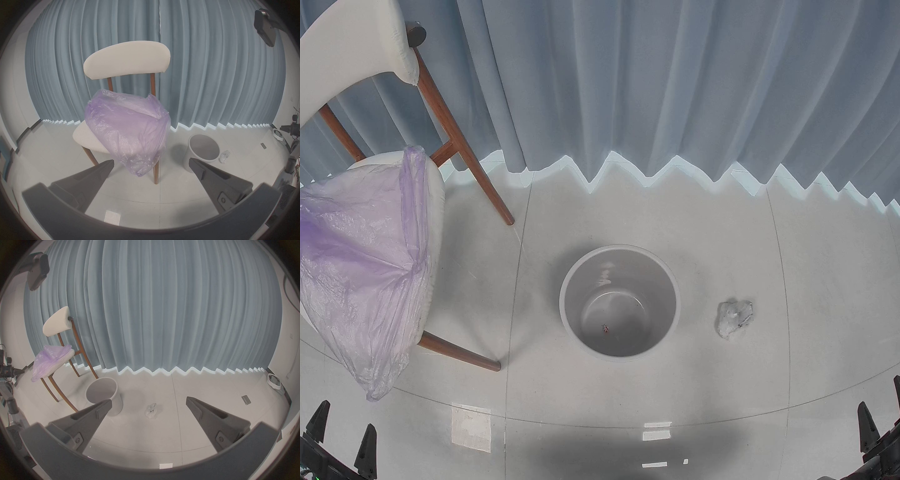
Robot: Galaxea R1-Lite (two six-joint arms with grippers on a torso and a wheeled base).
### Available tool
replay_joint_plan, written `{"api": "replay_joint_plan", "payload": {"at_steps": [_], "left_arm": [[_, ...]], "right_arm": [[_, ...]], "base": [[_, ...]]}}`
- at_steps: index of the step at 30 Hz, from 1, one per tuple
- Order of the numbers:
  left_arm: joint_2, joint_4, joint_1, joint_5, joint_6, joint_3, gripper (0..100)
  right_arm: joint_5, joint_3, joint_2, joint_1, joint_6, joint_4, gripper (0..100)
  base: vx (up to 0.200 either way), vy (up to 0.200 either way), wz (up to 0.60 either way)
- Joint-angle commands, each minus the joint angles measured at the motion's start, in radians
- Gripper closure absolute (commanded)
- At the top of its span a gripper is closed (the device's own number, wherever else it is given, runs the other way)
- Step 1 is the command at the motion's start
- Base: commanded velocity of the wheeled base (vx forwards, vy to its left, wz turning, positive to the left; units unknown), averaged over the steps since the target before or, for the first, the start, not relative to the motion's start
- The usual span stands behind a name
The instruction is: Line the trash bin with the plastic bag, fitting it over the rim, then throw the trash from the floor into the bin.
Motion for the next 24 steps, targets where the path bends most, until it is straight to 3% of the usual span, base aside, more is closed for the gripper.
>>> {"api": "replay_joint_plan", "payload": {"at_steps": [1, 3, 6, 9, 17, 24], "left_arm": [[-0.016, -0.001, 0.002, 0.000, 0.001, 0.018, 0], [-0.016, -0.003, 0.000, 0.000, 0.003, 0.018, 0], [-0.016, -0.224, 0.000, -0.001, 0.026, 0.018, 0], [-0.016, -0.248, 0.000, 0.005, 0.032, 0.018, 0], [-0.016, -0.208, 0.000, -0.010, 0.098, 0.015, 0], [0.051, -0.063, -0.024, -0.132, 0.093, -0.165, 0]], "right_arm": [[0.001, 0.018, -0.017, 0.000, -0.001, 0.000, 0], [0.001, 0.018, -0.017, 0.000, 0.001, 0.000, 0], [0.001, 0.018, -0.017, 0.001, 0.002, 0.000, 0], [0.001, 0.018, -0.017, 0.001, 0.001, 0.000, 0], [-0.007, 0.018, -0.017, 0.001, 0.007, 0.000, 0], [-0.009, 0.018, -0.017, 0.001, 0.008, 0.000, 0]], "base": [[0.000, 0.000, 0.00], [0.000, 0.000, 0.00], [0.000, 0.000, 0.00], [0.000, 0.000, 0.00], [0.000, 0.000, 0.00], [0.000, 0.000, 0.00]]}}
